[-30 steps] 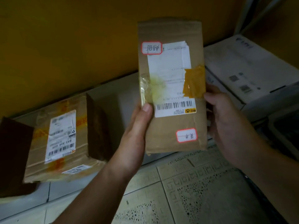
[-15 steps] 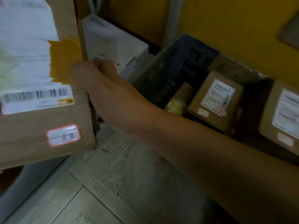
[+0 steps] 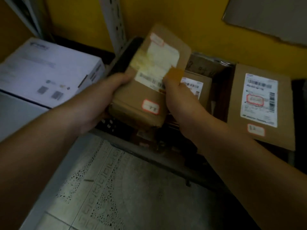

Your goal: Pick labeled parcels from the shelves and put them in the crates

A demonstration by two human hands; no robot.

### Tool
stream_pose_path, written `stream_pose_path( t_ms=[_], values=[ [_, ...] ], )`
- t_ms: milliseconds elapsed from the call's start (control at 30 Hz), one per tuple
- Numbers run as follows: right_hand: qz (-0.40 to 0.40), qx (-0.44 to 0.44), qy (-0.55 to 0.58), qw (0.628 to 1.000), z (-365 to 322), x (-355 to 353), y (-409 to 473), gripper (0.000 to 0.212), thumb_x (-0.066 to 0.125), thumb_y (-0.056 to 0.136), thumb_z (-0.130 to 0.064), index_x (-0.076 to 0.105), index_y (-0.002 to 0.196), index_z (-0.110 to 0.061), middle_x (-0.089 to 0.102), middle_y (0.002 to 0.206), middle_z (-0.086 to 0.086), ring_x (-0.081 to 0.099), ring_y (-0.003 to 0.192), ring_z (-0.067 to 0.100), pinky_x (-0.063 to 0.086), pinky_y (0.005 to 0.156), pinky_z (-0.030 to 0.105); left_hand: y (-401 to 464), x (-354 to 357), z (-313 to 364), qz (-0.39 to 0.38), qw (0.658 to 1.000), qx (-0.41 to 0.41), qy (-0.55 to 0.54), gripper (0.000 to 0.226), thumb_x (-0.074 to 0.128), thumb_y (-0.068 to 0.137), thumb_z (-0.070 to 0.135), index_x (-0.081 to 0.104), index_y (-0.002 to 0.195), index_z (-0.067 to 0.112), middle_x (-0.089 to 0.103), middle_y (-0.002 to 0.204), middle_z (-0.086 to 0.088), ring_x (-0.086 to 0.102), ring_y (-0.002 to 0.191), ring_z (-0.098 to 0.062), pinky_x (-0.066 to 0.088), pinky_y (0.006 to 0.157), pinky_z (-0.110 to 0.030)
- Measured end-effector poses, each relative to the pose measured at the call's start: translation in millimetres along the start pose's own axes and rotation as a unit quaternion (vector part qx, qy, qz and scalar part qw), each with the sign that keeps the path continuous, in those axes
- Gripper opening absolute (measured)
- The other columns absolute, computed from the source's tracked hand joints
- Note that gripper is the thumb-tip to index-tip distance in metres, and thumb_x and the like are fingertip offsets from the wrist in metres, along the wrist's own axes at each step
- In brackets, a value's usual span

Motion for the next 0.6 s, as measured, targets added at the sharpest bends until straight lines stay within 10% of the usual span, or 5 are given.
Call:
stream_pose_path(
  t_ms=[167,333,500,600],
  values=[
    [-0.021,0.012,-0.099,0.995,8.8,0.8,20.6,0.047,0.041,0.108,-0.049,0.055,0.140,-0.017,0.060,0.125,0.002,0.053,0.084,0.015,0.038,0.071,0.024,22.7,10.6,2.9,0.026,0.999,-0.034,0.034,0.028,0.059,0.101,0.054,0.070,0.114,0.033,0.083,0.102,0.002,0.077,0.091,-0.019,0.054,0.076,-0.033],
    [-0.036,-0.043,-0.187,0.981,3.2,13.5,29.1,0.044,0.043,0.110,-0.047,0.063,0.114,-0.008,0.063,0.101,0.005,0.057,0.085,0.021,0.043,0.071,0.031,30.2,9.7,-11.6,0.062,0.996,-0.054,0.041,0.024,0.055,0.106,0.049,0.068,0.113,0.030,0.082,0.096,-0.002,0.076,0.090,-0.024,0.058,0.080,-0.039],
    [-0.006,-0.078,-0.228,0.971,13.4,8.3,30.8,0.046,0.051,0.107,-0.046,0.066,0.123,-0.006,0.070,0.120,0.013,0.067,0.106,0.031,0.049,0.082,0.034,41.4,11.5,-28.5,0.046,0.995,-0.089,0.020,0.025,0.054,0.108,0.046,0.070,0.115,0.027,0.083,0.101,-0.008,0.074,0.102,-0.032,0.055,0.097,-0.054],
    [0.004,-0.090,-0.254,0.963,15.2,14.3,32.5,0.046,0.054,0.106,-0.046,0.063,0.129,-0.007,0.069,0.125,0.012,0.067,0.111,0.030,0.049,0.082,0.034,52.3,10.6,-27.8,0.047,0.995,-0.080,0.023,0.021,0.049,0.112,0.038,0.067,0.118,0.029,0.078,0.106,-0.008,0.073,0.093,-0.028,0.054,0.082,-0.046]
  ],
)
Point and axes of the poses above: each hand's wrist, its own y-axis towards the middle knuckle, its own x-axis out of the palm, z = x × y, the point moved 5 cm from there along y, towards the middle knuckle
